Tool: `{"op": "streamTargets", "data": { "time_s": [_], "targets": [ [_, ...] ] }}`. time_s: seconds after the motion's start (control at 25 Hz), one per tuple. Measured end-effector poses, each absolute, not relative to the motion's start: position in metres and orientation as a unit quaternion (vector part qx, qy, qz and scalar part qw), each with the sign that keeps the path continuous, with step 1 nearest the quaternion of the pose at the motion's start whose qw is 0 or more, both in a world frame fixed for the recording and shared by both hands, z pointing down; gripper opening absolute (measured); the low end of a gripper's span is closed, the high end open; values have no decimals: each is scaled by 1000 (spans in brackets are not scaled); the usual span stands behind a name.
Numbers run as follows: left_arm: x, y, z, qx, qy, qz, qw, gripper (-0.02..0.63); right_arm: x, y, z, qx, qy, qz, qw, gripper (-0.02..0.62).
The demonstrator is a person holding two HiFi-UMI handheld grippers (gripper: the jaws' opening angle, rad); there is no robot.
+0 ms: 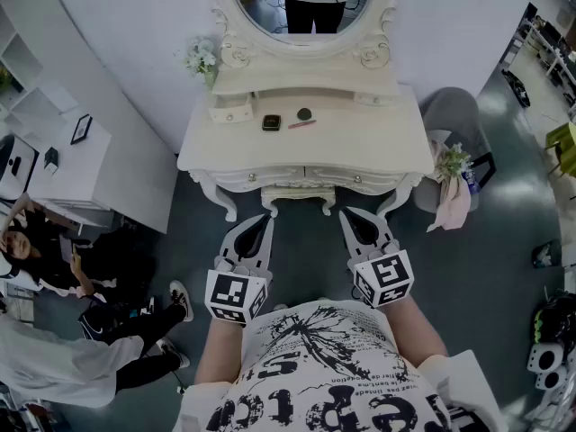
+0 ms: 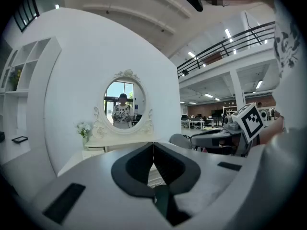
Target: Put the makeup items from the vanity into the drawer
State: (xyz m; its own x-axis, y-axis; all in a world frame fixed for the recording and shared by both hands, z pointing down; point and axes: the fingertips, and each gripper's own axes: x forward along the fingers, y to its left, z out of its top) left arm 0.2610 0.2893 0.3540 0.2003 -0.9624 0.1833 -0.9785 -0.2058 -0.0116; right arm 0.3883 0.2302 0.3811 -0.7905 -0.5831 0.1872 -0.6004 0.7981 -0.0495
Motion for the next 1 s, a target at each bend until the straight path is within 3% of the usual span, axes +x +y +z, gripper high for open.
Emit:
{"op": "streamTargets", "data": {
  "time_s": [0.68,1.0],
  "targets": [
    [265,280,379,752,-652,61,78,20,395,205,404,291,-949,83,88,17],
    [218,253,397,743,-660,61,94,20,355,172,425,291,-946,92,105,18]
  ]
}}
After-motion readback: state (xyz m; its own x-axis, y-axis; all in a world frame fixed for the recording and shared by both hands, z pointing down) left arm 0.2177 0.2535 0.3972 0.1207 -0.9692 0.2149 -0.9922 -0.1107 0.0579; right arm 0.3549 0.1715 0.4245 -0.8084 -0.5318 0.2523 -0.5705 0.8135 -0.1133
